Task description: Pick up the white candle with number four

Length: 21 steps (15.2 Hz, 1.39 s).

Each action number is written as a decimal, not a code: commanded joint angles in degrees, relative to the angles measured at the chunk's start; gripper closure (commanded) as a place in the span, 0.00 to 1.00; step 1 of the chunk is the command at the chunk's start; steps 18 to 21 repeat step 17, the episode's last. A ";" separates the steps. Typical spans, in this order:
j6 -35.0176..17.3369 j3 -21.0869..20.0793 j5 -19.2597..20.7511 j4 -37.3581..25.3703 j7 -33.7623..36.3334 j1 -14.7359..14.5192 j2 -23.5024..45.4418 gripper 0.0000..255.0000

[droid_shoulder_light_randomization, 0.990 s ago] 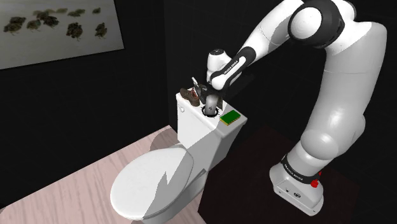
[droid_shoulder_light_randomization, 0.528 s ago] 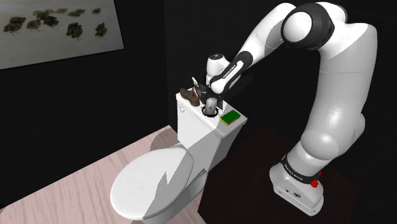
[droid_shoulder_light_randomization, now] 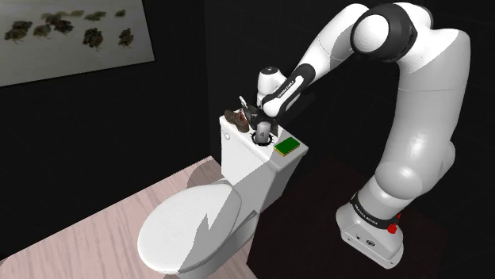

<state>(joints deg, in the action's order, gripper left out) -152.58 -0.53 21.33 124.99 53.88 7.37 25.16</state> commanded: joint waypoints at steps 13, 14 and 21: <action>7.86 -1.95 -3.48 0.73 -3.72 1.25 -8.60 1.00; 8.49 -2.06 -3.74 0.69 -3.99 1.31 -9.21 1.00; 9.22 -2.18 -4.05 0.62 -4.30 1.37 -9.90 1.00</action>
